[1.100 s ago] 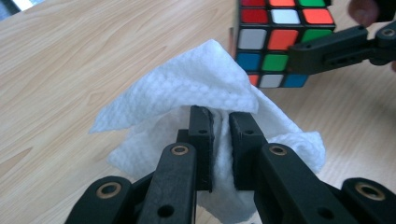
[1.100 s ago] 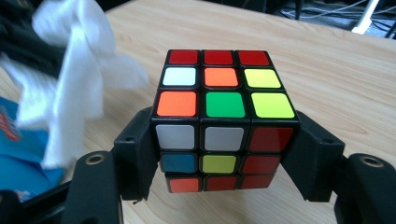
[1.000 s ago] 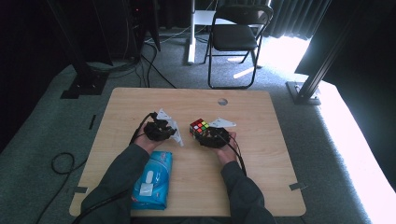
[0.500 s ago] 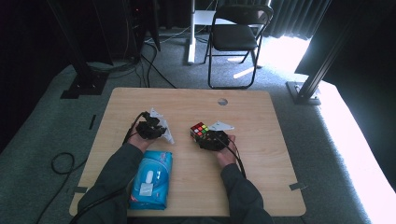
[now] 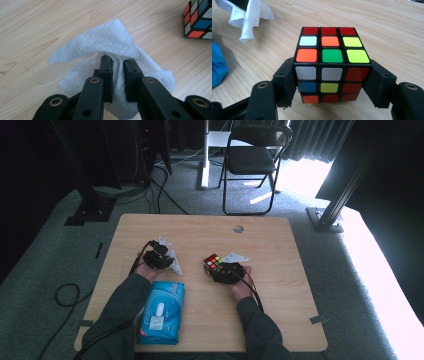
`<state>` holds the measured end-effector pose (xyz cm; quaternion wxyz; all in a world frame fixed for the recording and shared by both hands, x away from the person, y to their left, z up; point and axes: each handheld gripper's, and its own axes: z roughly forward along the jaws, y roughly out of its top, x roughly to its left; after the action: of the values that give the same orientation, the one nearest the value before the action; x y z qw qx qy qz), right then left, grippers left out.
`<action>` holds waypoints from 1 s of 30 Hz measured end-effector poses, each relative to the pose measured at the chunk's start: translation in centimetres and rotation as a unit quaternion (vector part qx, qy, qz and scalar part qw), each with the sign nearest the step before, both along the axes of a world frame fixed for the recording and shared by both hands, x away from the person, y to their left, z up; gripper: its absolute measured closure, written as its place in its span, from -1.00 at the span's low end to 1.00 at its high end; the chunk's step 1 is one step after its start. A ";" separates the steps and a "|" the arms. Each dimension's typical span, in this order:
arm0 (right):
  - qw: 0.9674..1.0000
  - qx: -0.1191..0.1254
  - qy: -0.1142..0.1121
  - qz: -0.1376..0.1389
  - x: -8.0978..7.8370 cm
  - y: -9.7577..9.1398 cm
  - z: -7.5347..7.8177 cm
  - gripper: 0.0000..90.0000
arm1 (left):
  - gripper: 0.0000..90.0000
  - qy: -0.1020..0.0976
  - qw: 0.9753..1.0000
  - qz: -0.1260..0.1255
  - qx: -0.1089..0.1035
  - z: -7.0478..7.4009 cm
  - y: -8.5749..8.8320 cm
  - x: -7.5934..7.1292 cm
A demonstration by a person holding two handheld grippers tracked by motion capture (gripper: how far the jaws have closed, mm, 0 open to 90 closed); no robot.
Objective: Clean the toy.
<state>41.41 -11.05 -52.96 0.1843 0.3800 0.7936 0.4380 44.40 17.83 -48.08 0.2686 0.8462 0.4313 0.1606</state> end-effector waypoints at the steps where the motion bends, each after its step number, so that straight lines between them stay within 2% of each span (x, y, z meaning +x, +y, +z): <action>1: 1.000 -0.001 0.000 0.000 0.0 0.0 0.0 -0.24 | 0.77 0.001 1.000 0.001 0.000 0.0 0.0 0.0; 4: 1.000 -0.009 -0.002 0.000 -0.1 -0.1 -0.2 -0.24 | 0.76 0.003 1.000 0.005 0.001 -0.1 0.1 0.1; 11: 1.000 -0.006 0.004 0.006 -0.2 -0.4 -0.4 -0.28 | 0.72 0.004 1.000 0.004 0.002 0.0 0.1 0.1; 14: 1.000 0.001 0.005 0.007 -0.3 -0.5 -0.4 -0.35 | 0.72 0.006 1.000 0.003 0.002 0.0 0.1 0.1; 20: 1.000 0.010 -0.007 0.010 -0.4 -0.7 0.1 -0.42 | 0.72 0.007 1.000 0.004 0.002 0.0 0.0 0.1; 30: 0.999 0.037 -0.028 0.014 -0.7 -1.5 1.3 -0.41 | 0.44 0.010 1.000 0.017 -0.001 0.1 0.4 0.2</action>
<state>40.67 -12.58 -51.69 0.1863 0.3632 0.7767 0.4798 44.58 18.19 -47.94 0.2626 0.8400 0.4487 0.1556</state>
